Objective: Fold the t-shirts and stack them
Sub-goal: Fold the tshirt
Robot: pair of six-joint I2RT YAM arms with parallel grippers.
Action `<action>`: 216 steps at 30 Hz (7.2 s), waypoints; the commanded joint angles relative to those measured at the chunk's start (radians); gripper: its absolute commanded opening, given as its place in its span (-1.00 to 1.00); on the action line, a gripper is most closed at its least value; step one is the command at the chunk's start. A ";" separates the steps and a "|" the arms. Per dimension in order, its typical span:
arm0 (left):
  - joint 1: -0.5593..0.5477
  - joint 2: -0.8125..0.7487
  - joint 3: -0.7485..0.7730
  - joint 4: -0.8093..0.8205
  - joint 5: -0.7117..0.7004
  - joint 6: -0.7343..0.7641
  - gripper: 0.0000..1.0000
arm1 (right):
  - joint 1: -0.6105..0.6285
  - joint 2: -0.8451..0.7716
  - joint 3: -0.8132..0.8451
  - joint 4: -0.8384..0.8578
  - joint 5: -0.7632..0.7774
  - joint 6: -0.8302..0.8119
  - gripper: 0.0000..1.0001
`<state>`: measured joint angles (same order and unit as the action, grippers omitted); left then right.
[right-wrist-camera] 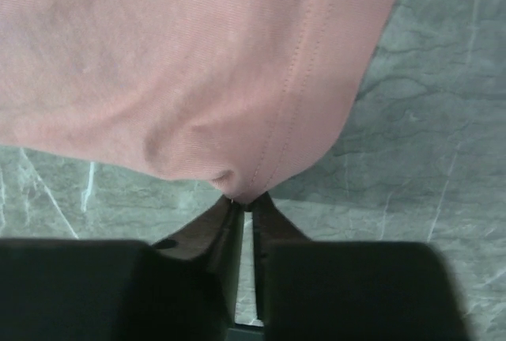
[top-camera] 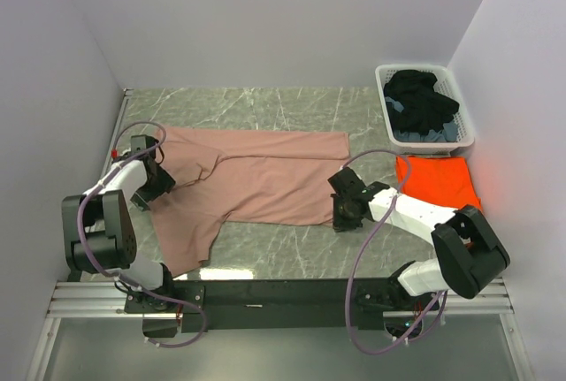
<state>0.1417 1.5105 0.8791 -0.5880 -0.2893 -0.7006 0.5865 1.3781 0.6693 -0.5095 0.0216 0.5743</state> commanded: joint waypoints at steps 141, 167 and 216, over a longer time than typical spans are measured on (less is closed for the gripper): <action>-0.062 0.121 0.300 0.079 0.273 0.009 0.45 | -0.439 0.228 0.302 0.391 -0.370 0.116 -0.10; -0.036 0.685 0.883 -0.024 0.273 -0.017 0.52 | -0.501 1.013 1.243 0.111 -0.307 0.102 -0.15; -0.568 0.494 0.491 -0.019 -0.295 0.335 -0.28 | -0.189 -0.166 0.119 0.074 -0.183 -0.062 -0.03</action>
<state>-0.4232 1.9797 1.3617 -0.6277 -0.5667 -0.3798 0.3969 1.2385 0.7963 -0.4343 -0.1871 0.5331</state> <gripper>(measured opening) 0.365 0.482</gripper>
